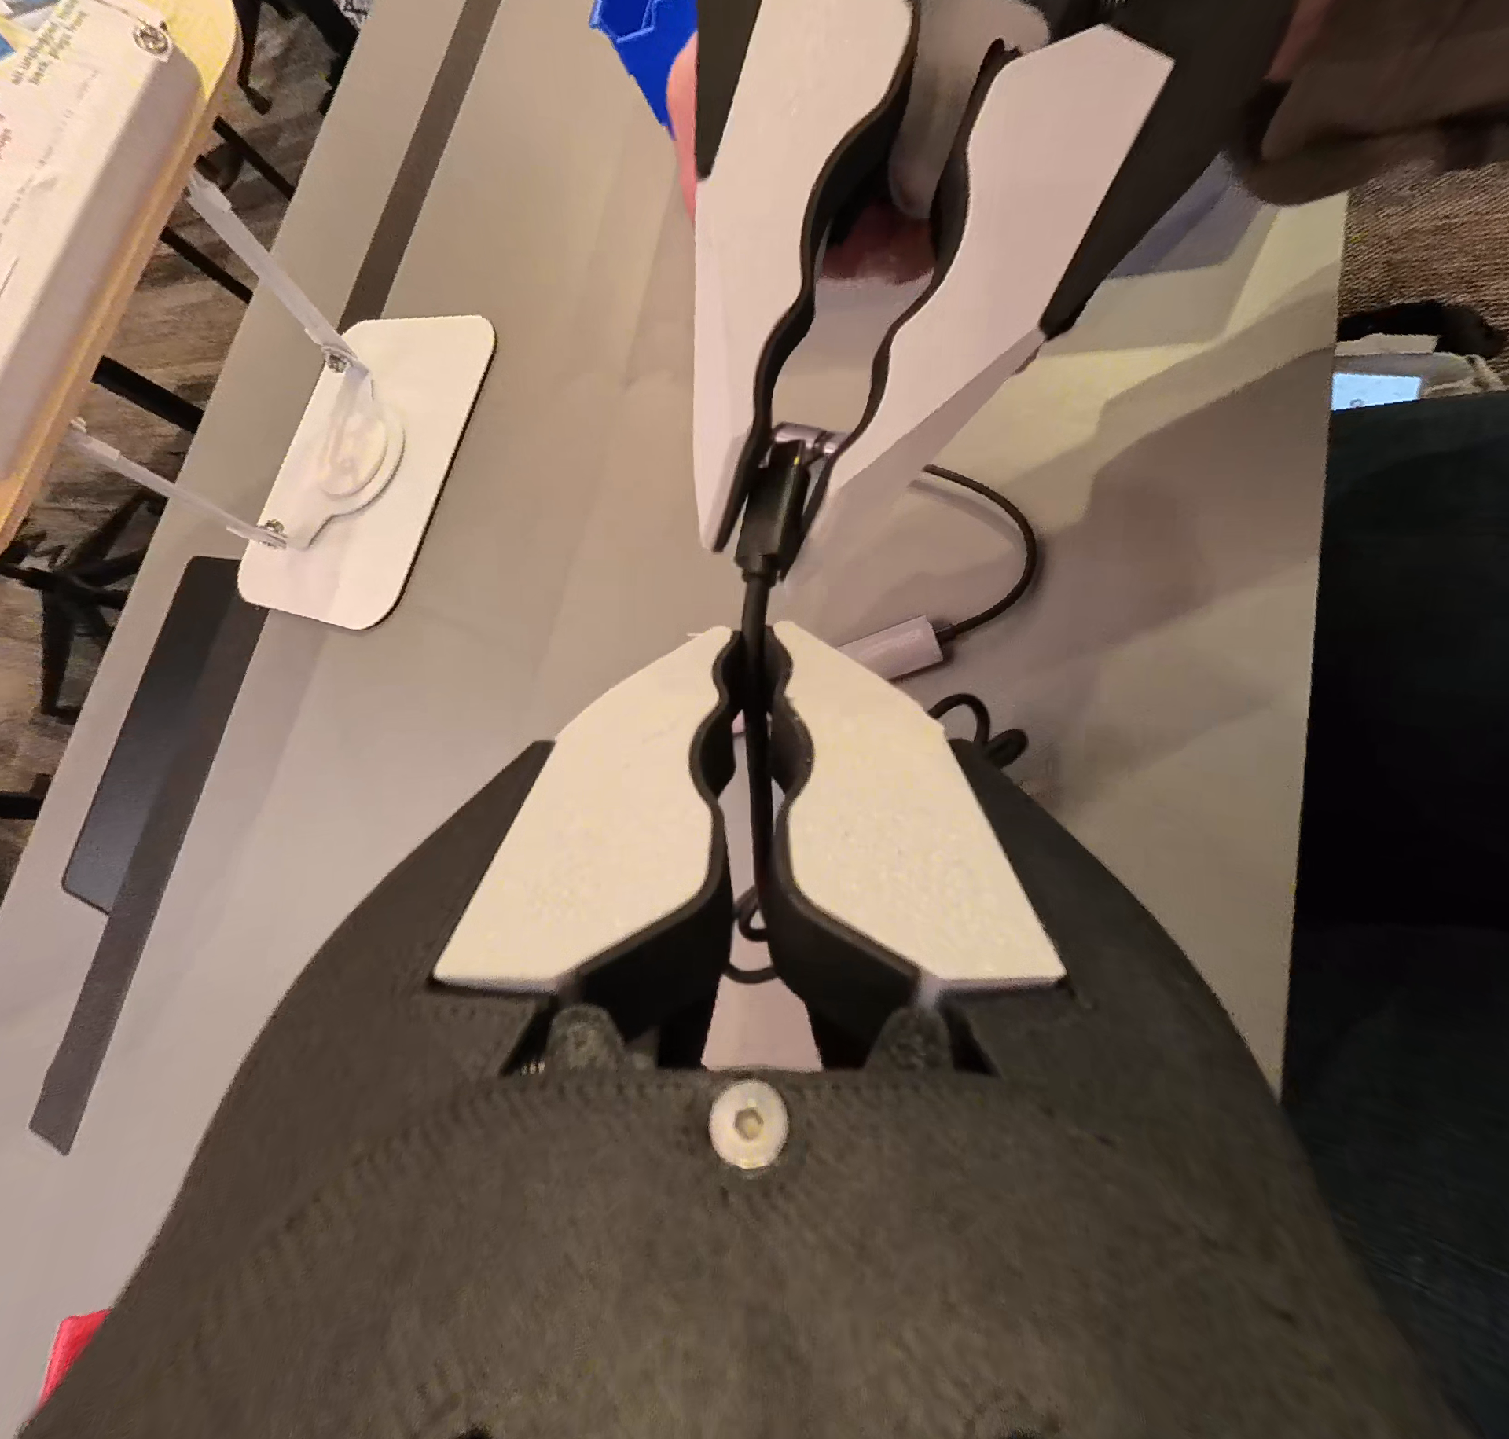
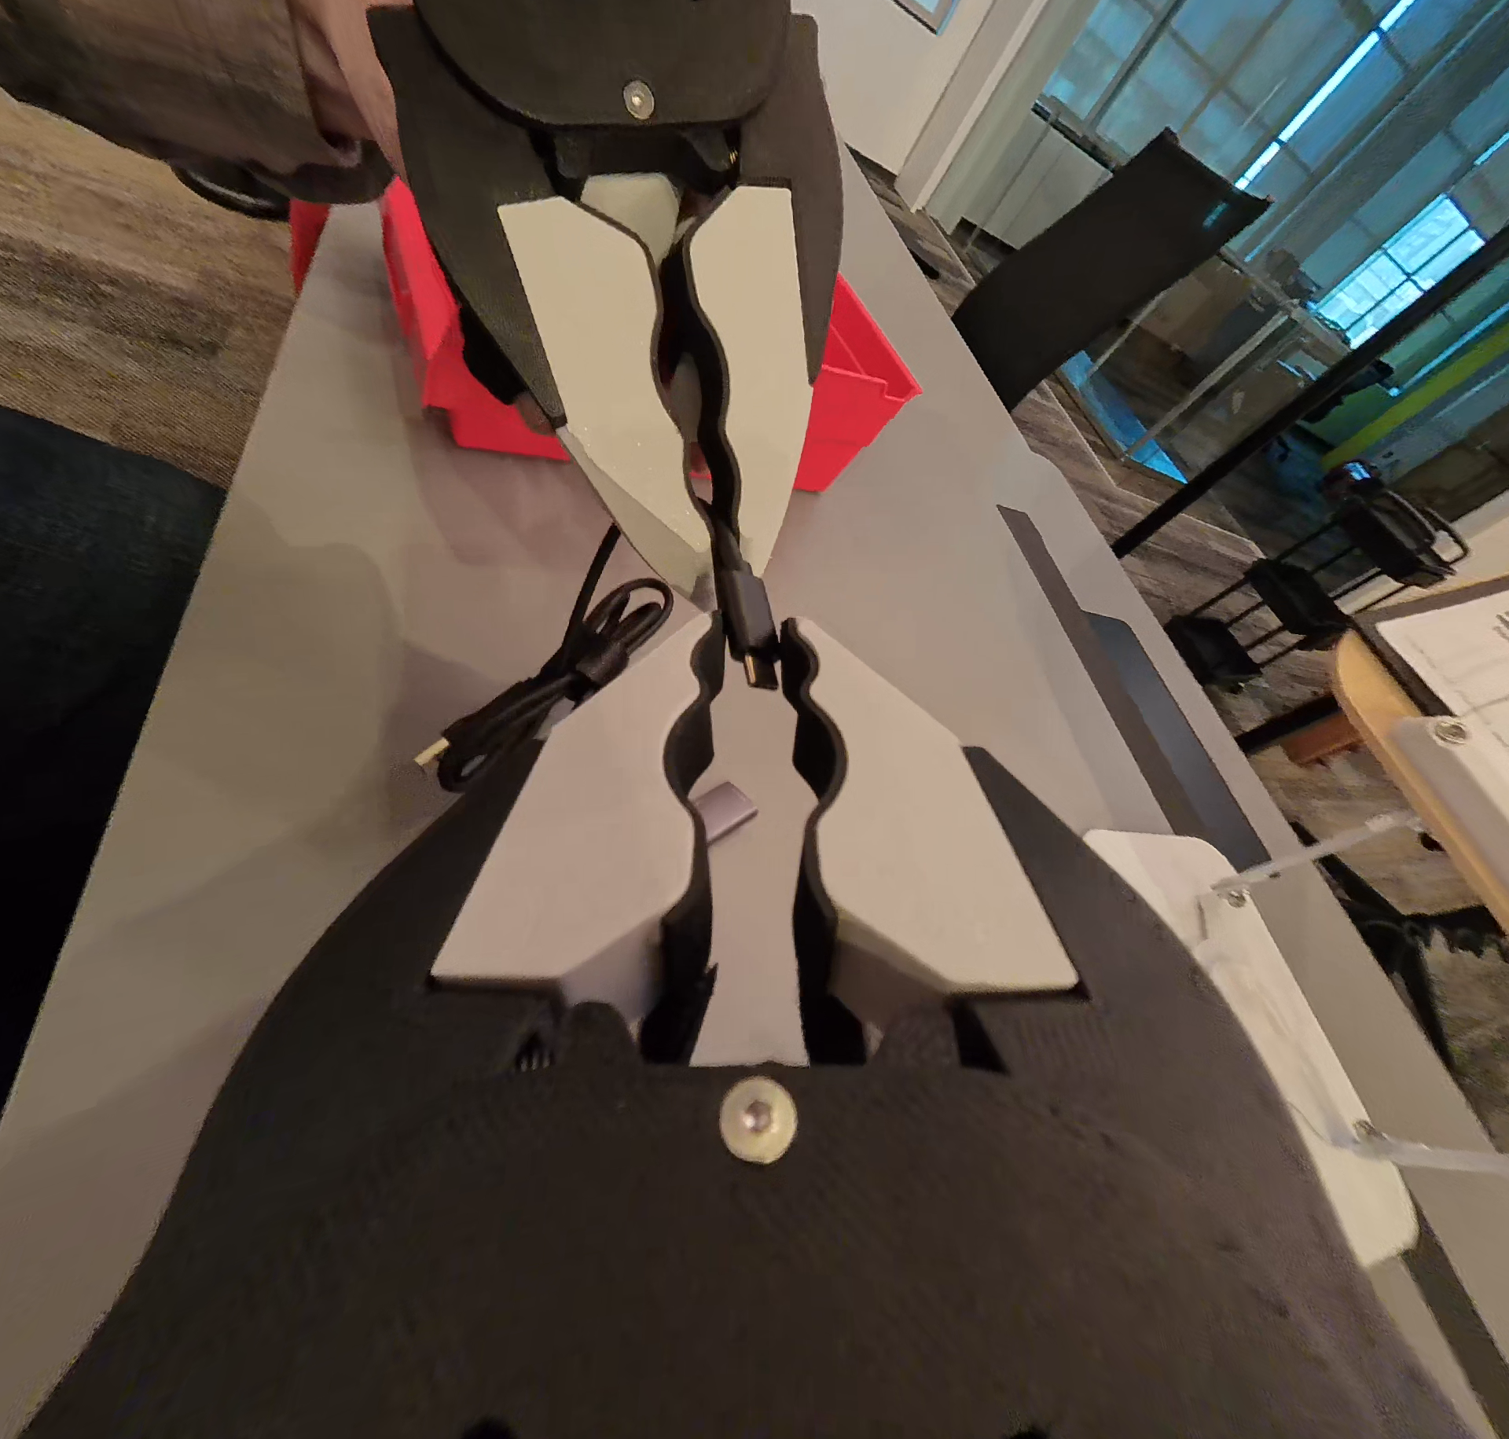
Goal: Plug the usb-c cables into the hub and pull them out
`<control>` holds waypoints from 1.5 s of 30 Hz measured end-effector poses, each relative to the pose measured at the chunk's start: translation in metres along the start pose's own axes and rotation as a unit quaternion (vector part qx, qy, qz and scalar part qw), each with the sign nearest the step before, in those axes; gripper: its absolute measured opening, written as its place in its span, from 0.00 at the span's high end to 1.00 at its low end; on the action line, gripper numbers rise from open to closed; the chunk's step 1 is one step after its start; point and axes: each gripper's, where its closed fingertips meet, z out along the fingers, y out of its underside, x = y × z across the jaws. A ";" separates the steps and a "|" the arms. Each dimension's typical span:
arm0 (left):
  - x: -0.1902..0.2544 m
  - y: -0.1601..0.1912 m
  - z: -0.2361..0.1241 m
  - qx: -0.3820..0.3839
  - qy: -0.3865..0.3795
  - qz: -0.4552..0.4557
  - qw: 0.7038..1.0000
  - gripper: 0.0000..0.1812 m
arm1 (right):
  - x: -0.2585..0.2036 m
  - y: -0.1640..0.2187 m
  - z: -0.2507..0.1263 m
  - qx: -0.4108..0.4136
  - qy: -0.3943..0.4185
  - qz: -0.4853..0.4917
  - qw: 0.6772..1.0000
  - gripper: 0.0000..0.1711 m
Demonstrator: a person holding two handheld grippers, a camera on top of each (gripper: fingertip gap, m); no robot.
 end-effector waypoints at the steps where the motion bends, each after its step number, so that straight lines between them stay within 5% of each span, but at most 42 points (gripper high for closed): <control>1: -0.001 0.002 0.000 -0.005 -0.001 -0.004 1.000 0.98 | 0.001 0.001 -0.002 -0.007 0.008 -0.009 1.000 0.94; 8: -0.009 0.009 0.003 -0.025 -0.022 -0.031 0.999 0.98 | 0.008 0.011 -0.004 -0.095 0.081 -0.115 0.985 0.92; 15: -0.011 0.010 0.003 -0.044 -0.032 -0.057 0.997 0.98 | 0.018 0.004 0.001 -0.165 0.189 -0.292 0.923 0.97; 23: -0.011 0.003 -0.002 -0.014 -0.013 -0.084 0.996 0.98 | 0.020 -0.003 -0.001 -0.112 0.204 -0.243 0.942 0.97; 29: -0.009 -0.016 -0.005 0.051 0.001 -0.084 0.995 0.85 | 0.021 -0.010 -0.004 -0.071 0.211 -0.205 0.953 0.97; 45: -0.017 -0.047 -0.017 0.202 0.026 -0.197 0.959 0.89 | 0.026 -0.027 -0.013 -0.001 0.270 -0.159 0.950 0.97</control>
